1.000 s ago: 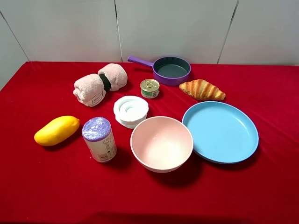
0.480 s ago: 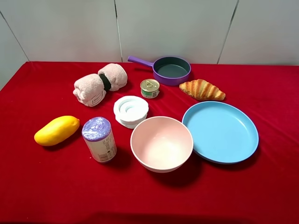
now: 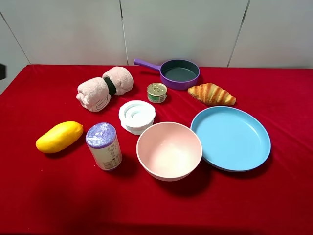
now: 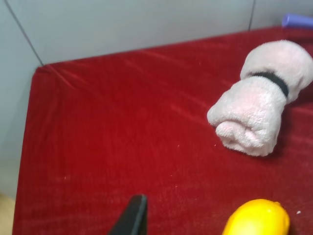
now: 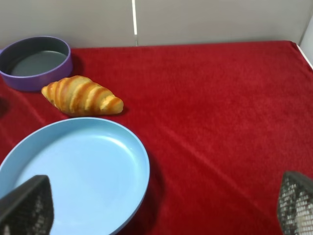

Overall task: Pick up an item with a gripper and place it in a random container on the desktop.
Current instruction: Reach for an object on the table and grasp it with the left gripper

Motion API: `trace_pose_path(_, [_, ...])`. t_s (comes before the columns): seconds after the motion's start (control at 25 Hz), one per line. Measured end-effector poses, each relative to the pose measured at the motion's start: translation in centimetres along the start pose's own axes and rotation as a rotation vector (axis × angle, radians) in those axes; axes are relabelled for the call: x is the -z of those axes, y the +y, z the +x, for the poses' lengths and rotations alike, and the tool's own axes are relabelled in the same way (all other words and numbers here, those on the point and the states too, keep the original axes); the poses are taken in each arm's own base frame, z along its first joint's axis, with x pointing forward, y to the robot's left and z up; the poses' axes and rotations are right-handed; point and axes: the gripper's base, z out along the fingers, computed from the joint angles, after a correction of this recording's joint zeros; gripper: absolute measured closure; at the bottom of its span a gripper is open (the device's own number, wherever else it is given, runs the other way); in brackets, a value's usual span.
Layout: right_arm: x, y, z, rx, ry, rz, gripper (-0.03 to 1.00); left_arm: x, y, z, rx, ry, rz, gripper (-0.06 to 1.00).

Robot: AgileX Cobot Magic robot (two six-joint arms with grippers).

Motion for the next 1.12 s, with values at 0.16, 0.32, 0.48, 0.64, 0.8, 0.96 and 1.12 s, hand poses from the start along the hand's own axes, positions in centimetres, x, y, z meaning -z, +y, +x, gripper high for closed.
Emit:
trace_pose_path(0.16, [0.0, 0.0, 0.0, 0.000, 0.000, 0.000, 0.27, -2.5, 0.2, -2.4, -0.059, 0.062, 0.012, -0.04])
trace_pose_path(0.32, [0.0, 0.0, 0.0, 0.000, 0.000, 0.000, 0.27, -5.0, 0.0, -4.9, -0.078, 0.092, 0.056, -0.04])
trace_pose_path(0.48, [0.0, 0.0, 0.0, 0.000, 0.000, 0.000, 0.27, -7.4, -0.2, -6.5, -0.107, 0.123, 0.098, -0.04])
trace_pose_path(0.64, [0.0, 0.0, 0.0, 0.000, 0.000, 0.000, 0.27, -9.6, -0.7, -7.9, -0.143, 0.139, 0.135, -0.04])
trace_pose_path(0.8, [0.0, 0.0, 0.0, 0.000, 0.000, 0.000, 0.27, -11.1, -1.6, -8.7, -0.177, 0.154, 0.164, -0.04])
trace_pose_path(0.96, [0.0, 0.0, 0.0, 0.000, 0.000, 0.000, 0.27, -12.8, -2.7, -9.8, -0.224, 0.166, 0.197, -0.04])
trace_pose_path(1.12, [0.0, 0.0, 0.0, 0.000, 0.000, 0.000, 0.27, -14.3, -3.9, -10.7, -0.269, 0.175, 0.227, -0.04])
